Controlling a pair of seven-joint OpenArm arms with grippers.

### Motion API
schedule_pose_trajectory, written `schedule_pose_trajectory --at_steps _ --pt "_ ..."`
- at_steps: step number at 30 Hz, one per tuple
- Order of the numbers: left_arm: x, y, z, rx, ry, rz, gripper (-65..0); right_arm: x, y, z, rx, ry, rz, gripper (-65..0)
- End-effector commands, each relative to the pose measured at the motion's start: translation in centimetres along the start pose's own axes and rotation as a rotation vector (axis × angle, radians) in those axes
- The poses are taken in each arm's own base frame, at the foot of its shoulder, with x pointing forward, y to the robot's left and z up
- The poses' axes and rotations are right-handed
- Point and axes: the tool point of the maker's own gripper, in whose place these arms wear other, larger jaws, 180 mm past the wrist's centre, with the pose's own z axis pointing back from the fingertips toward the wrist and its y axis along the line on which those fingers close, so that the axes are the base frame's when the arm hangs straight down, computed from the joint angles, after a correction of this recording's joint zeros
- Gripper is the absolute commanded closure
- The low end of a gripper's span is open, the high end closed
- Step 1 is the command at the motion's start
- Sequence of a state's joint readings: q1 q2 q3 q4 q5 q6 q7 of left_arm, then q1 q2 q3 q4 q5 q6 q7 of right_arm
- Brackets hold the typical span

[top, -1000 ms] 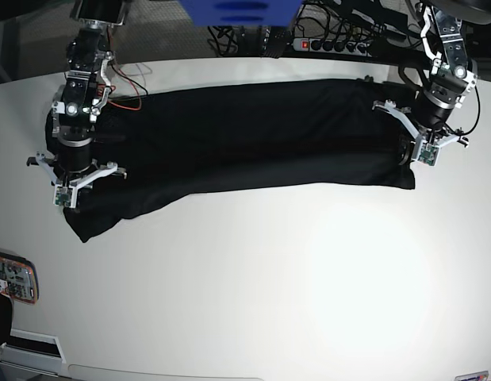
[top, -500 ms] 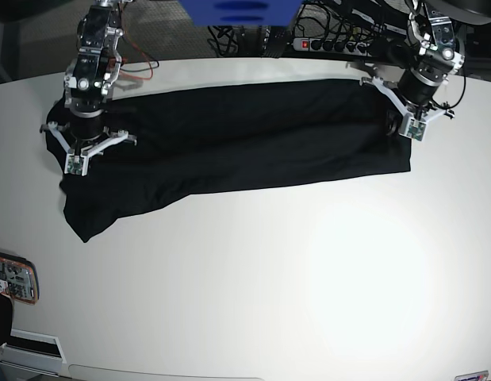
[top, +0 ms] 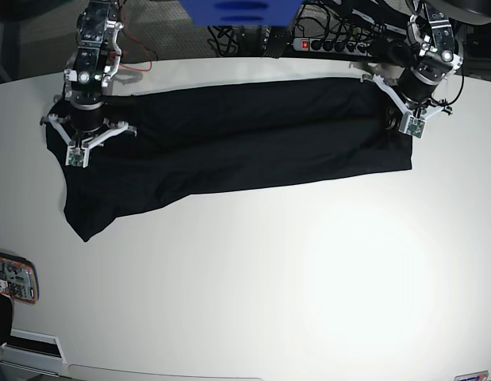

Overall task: Fold the T-shirt properly
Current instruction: 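Lower the folded edge onto the collar edge and release, then press and smooth the folded strip with both grippers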

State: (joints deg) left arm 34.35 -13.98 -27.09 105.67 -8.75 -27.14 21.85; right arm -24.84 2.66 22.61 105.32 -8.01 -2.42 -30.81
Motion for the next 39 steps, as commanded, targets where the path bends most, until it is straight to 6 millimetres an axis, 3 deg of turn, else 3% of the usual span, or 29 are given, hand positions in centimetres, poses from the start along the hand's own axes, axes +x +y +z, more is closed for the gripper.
schedule_pose_trajectory --at_steps 1,5,13,18,22,26,30,33,36,39 --pt "0.9 0.4 0.3 0.009 -0.033 -0.010 0.0 1.4 -0.5 0.1 -0.016 -0.048 0.006 0.0" --pt "0.9 0.6 0.4 0.012 -0.030 -0.022 0.0 0.4 -0.6 0.5 -0.015 -0.026 0.013 -5.6" --pt "0.7 0.7 1.2 0.008 -0.018 -0.051 -17.0 0.2 -0.6 0.7 -0.015 -0.021 0.016 -6.4" --pt "1.5 0.4 2.4 0.007 -0.031 -0.090 -23.2 0.4 -0.6 0.7 -0.015 -0.026 0.016 -11.3" --pt "2.0 2.0 3.8 0.061 -0.039 -0.105 -27.0 1.0 -0.7 0.9 -0.016 -0.043 0.016 -16.9" --pt "2.9 2.2 4.1 0.071 -0.061 -0.110 -27.9 1.2 -0.4 0.8 -0.010 -0.046 0.016 -17.6" --pt "4.2 -1.9 2.0 -0.047 -0.101 -0.112 -27.9 1.0 -0.4 0.7 -0.009 -0.040 0.014 -17.4" --pt "3.2 -4.2 -0.3 -0.122 -0.063 -0.085 -27.9 1.0 -0.3 0.7 -0.008 -0.040 0.015 -17.4" --pt "2.8 -5.0 -2.5 -0.147 -0.051 -0.035 -27.9 0.9 -0.4 0.8 -0.009 -0.026 0.016 -17.4" --pt "2.8 -5.2 -3.0 -0.145 -0.053 -0.012 -27.9 1.3 -0.6 0.8 -0.013 -0.007 0.019 -17.4"
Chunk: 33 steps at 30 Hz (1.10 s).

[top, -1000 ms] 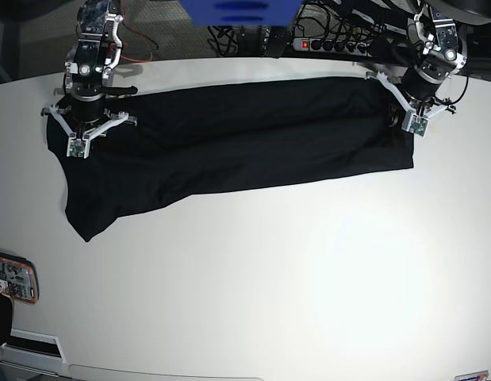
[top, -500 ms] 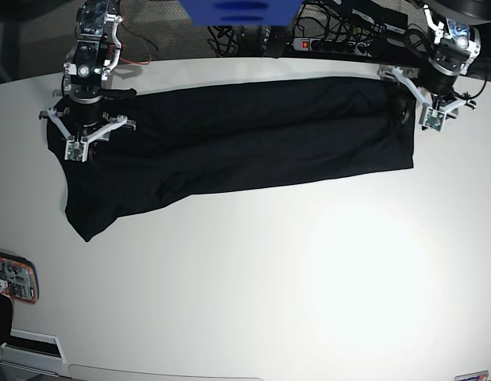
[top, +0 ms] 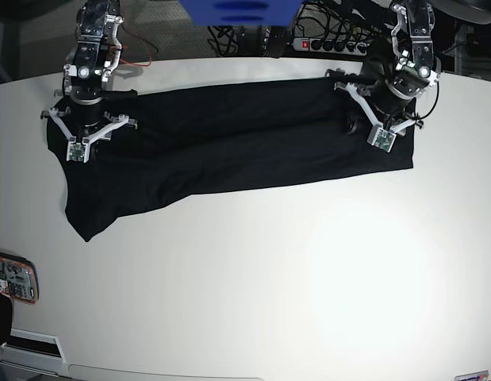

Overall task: Fold the T-shirt properly
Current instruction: 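Press and smooth the folded strip with both grippers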

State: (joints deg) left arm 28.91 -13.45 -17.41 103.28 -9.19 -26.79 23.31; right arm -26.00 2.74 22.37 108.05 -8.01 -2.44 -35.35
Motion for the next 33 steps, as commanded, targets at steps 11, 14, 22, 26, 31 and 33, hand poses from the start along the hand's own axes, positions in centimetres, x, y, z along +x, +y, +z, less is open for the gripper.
schedule_pose_trajectory --at_steps 11,14,22,26,31,33 --pt "-3.7 4.0 -5.1 0.015 0.103 0.077 -28.1 5.4 -0.3 -1.1 -0.018 -0.133 -0.021 -17.4" --pt "-3.5 5.4 -5.6 0.027 0.106 0.068 -28.1 5.4 -0.3 -1.1 -0.018 -0.133 -0.021 -17.4" --pt "0.2 8.6 -6.2 0.071 0.048 0.026 -27.9 5.6 0.0 -0.8 -0.012 -0.139 -0.018 -17.9" --pt "2.4 7.8 -5.3 0.064 -0.012 -0.017 -28.1 5.7 2.3 0.0 0.053 -0.164 0.009 -18.1" --pt "4.3 7.3 -4.1 0.072 0.010 -0.081 -32.8 5.3 4.8 1.5 0.124 -0.227 0.031 -18.1" --pt "5.6 7.2 -3.6 0.080 0.008 -0.110 -38.7 5.4 5.3 1.6 0.140 -0.238 0.032 -18.2"
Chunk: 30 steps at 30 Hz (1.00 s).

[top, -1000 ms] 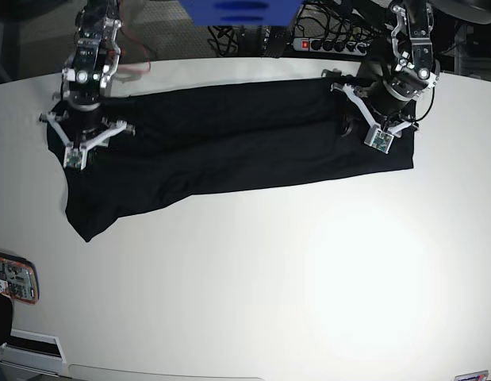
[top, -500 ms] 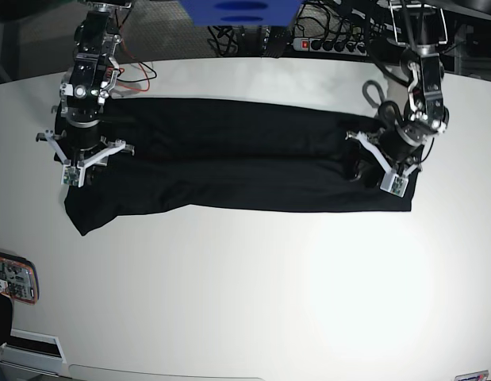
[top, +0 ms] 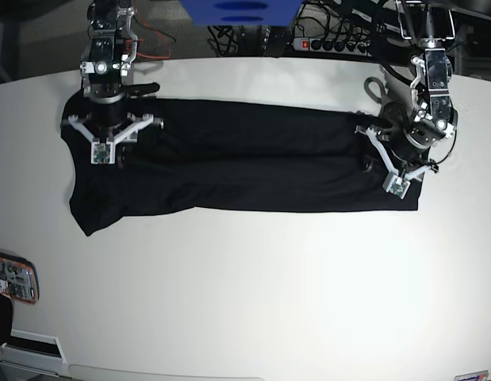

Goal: Fold the T-shirt properly

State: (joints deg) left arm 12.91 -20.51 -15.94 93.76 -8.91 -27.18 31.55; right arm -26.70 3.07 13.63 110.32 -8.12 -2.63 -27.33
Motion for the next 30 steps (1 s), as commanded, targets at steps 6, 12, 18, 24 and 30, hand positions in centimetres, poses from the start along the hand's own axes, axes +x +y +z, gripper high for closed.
schedule_pose_trajectory --at_steps 6,12,18,24,30 --pt "5.7 1.4 2.8 0.066 -0.140 -0.071 -49.3 2.2 0.3 0.2 0.007 -0.073 0.009 -29.3" --pt "7.4 3.8 4.8 0.149 -0.189 -0.068 -49.8 3.0 2.2 0.4 0.057 -0.105 0.011 -30.0" --pt "6.2 8.0 5.7 0.194 -0.107 0.094 -49.8 4.7 8.9 2.1 0.240 -0.217 -0.005 -23.3" --pt "3.2 12.0 5.9 0.129 -0.044 0.274 -49.8 5.7 16.5 4.7 0.422 -0.283 0.103 -23.0" --pt "-1.3 12.9 5.3 0.077 0.035 0.401 -49.8 6.2 22.4 8.2 0.497 -0.401 0.432 -23.0"
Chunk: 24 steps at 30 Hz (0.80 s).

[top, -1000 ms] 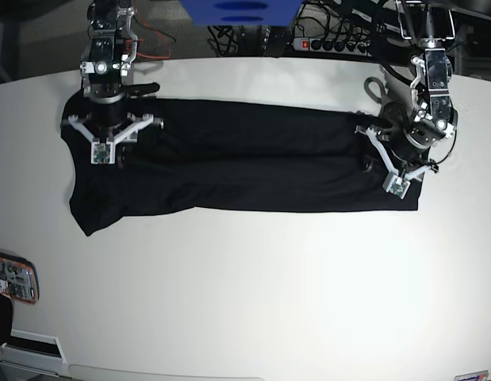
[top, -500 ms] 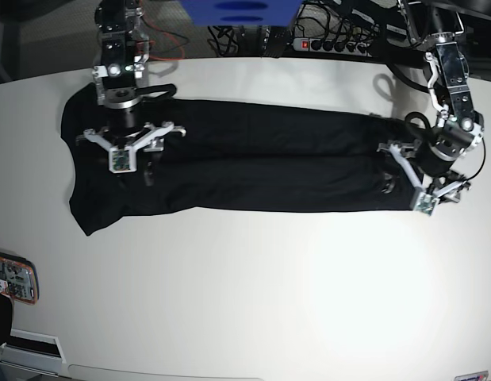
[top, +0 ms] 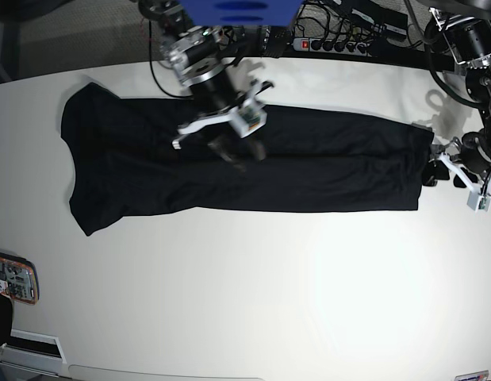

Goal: Fold the T-shirt properly

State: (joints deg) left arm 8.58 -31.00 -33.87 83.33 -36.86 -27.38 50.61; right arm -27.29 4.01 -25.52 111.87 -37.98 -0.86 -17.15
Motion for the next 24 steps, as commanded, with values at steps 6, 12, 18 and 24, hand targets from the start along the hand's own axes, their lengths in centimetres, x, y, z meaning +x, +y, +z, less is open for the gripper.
schedule_pose_trajectory --at_steps 6,12,18,24 --pt "-0.6 0.6 -0.1 -0.032 0.011 -0.017 -49.9 3.8 1.3 0.0 -0.060 -0.065 0.002 -23.0" --pt "-2.3 1.2 -0.9 -0.043 0.020 0.026 -49.8 3.8 1.6 0.0 -0.056 -0.056 0.001 -23.0" --pt "-3.8 -1.0 -2.3 -0.093 0.047 0.038 -49.8 3.8 1.6 0.0 -0.056 -0.056 0.001 -23.0" --pt "-4.9 -3.2 -3.3 -0.140 0.077 0.038 -49.8 3.8 1.6 0.0 -0.057 -0.055 0.000 -23.0"
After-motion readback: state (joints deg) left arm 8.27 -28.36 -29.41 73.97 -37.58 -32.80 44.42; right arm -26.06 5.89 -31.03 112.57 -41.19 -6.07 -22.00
